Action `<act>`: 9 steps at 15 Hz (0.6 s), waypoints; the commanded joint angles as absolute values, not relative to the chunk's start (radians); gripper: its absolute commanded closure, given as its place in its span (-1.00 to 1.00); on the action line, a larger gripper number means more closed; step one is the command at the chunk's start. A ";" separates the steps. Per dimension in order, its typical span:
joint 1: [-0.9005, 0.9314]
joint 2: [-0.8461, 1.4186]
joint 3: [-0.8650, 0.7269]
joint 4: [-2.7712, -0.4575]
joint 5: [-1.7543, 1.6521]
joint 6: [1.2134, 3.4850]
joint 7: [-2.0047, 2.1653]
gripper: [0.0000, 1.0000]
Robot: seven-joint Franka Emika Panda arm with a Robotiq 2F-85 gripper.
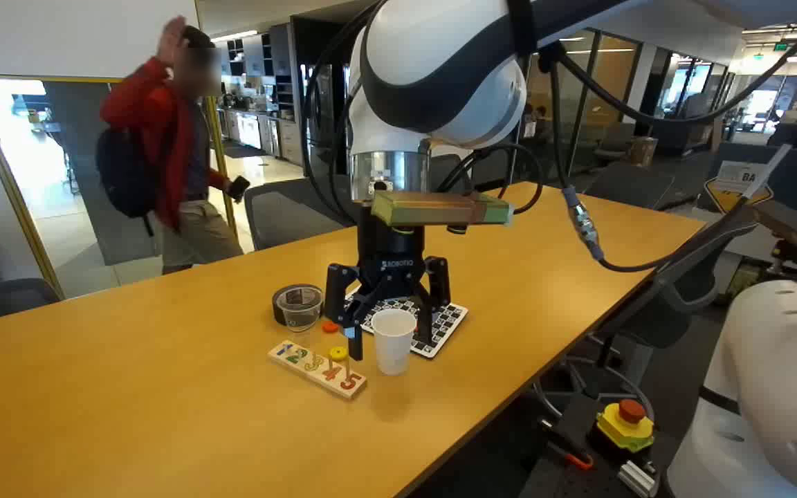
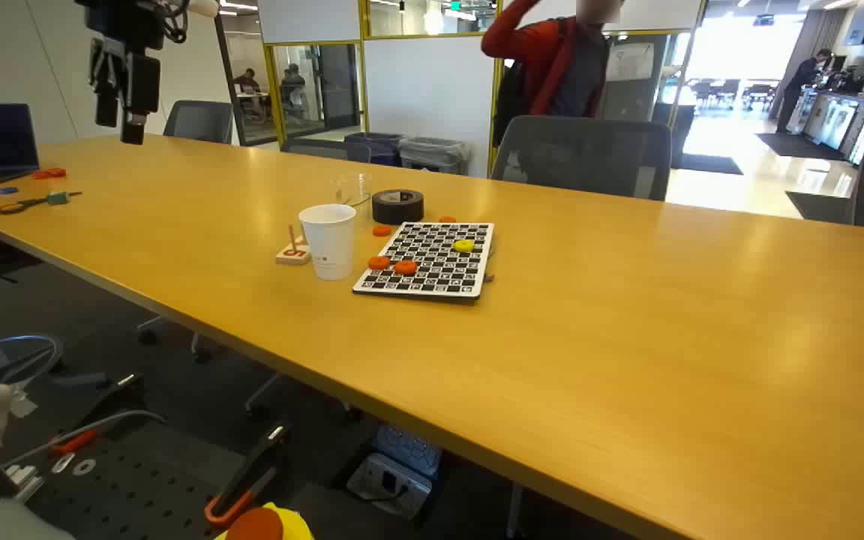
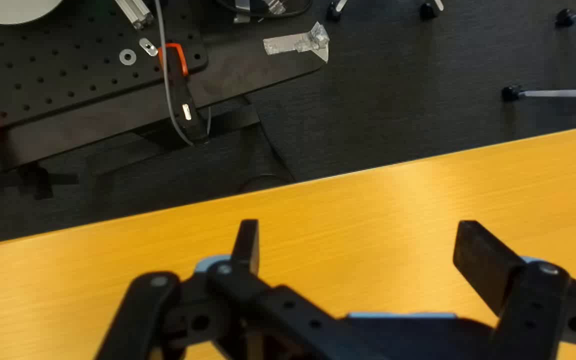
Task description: Put the yellow rings in the clear cup and the orange rings in the white cup
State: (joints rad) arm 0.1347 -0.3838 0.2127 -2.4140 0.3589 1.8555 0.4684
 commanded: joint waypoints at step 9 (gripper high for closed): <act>0.094 -0.326 0.196 -2.343 0.307 1.894 0.468 -1.00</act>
State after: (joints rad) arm 0.1241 -0.3731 0.2078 -2.3998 0.3412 1.8631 0.4668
